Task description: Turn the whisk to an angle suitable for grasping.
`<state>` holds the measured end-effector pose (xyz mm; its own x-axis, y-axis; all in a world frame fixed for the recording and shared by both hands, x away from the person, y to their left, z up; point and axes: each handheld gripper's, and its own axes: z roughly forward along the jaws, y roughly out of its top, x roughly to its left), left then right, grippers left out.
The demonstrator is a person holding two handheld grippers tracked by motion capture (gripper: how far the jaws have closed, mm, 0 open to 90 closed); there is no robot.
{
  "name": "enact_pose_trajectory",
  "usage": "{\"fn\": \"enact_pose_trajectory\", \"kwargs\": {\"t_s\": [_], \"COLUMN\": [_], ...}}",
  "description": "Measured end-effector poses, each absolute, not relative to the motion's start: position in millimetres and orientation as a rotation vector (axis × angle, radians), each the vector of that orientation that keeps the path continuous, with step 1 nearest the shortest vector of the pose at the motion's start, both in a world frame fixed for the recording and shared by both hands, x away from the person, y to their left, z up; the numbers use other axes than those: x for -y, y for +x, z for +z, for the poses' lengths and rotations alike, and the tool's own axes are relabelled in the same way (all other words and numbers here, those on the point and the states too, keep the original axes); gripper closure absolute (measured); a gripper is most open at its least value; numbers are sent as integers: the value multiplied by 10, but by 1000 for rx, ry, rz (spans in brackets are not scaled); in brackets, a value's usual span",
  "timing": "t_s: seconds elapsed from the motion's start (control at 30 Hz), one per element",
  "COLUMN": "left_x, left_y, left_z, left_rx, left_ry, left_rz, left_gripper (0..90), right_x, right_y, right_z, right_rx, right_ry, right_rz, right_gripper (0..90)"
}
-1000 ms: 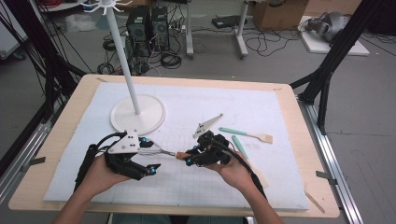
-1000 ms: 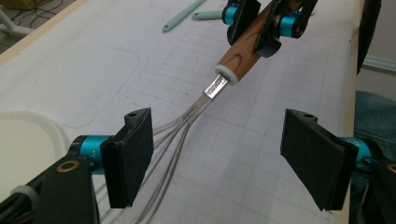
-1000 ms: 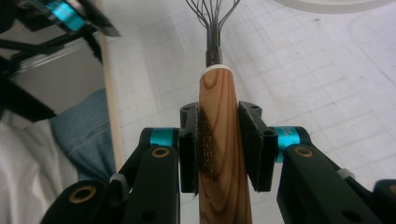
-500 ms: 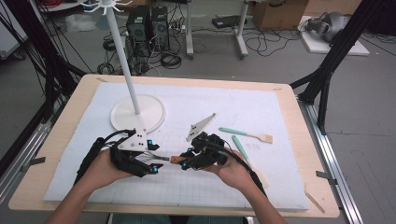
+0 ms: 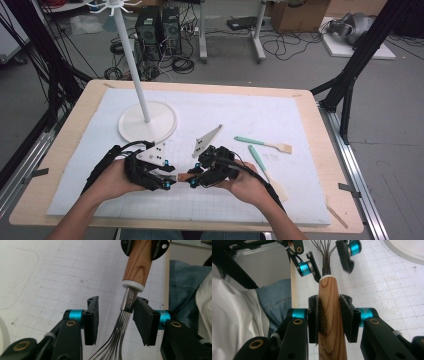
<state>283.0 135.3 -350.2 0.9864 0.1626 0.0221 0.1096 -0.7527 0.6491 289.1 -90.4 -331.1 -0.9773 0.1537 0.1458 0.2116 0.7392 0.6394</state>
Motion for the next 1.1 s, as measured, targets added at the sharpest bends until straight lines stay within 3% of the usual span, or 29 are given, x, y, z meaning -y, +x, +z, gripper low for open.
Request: {"fn": "enact_pose_trajectory", "kwargs": {"t_s": [0.27, 0.47, 0.9, 1.1], "left_x": [-1332, -1299, -1335, -1387], "left_y": [2804, 2770, 2746, 2724], "left_z": [-3503, -3537, -3522, -3532], "left_rx": [-135, -69, -11, -27], "left_ry": [2433, 2460, 2469, 2452], "left_rz": [37, 0, -13, 23], "left_gripper": [742, 788, 804, 804], "right_x": [883, 865, 891, 967], "right_y": [2871, 2864, 2890, 2930], "right_z": [-3301, -3322, -3330, -3318], "right_rx": [2860, 2869, 2813, 2786], "right_ry": [-248, -163, -155, -212], "right_rz": [-1061, -1030, -1041, -1089], "right_gripper": [699, 696, 682, 575]}}
